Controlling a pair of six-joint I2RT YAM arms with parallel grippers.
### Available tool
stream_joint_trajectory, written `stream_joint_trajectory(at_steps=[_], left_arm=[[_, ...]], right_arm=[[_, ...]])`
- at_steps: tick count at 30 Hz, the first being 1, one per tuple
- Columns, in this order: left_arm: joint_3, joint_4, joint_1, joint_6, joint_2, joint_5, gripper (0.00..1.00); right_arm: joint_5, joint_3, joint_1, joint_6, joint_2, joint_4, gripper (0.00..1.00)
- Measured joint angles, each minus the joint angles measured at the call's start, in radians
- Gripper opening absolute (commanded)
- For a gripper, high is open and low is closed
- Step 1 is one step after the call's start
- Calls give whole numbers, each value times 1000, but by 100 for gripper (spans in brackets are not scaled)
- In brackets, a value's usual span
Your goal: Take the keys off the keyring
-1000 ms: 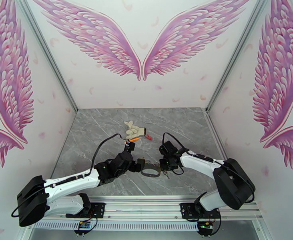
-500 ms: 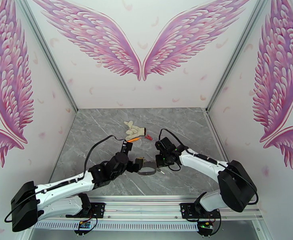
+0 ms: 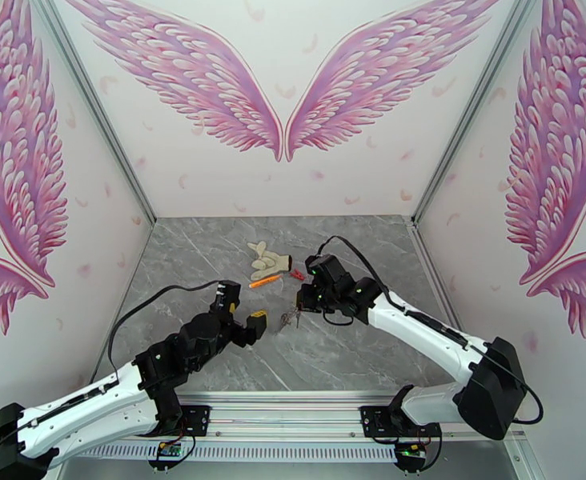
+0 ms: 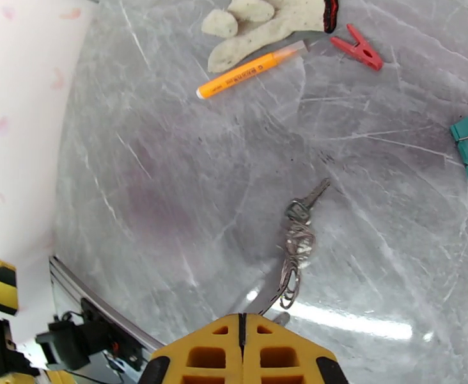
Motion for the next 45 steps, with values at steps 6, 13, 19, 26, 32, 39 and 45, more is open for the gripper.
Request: stream_joint_trajectory(at_steps=[6,13,19,26,32,39,45], left_arm=[[-2,-3,-32,-1,-6,8,76],[-35,104,-61,61,-8,20,70],[-66,219,-51,152,-8,37,67],[-85,326,51,253,21,177,65],[-64,373,167,272,134,334,60],[-49,457,169,288,261,400,52],[-16,534,169,293,357,365,48]], right_arm=[[92,21,19,156,-37,26,0],[198,83,49,293,-46,45,0],[249,132,60,354,-43,50,0],[266,197,83,375,-35,64,0],[266,198,87,381,-32,66,0],[273,198,88,401,-32,68,0],[275,197,88,412,-32,82,0]])
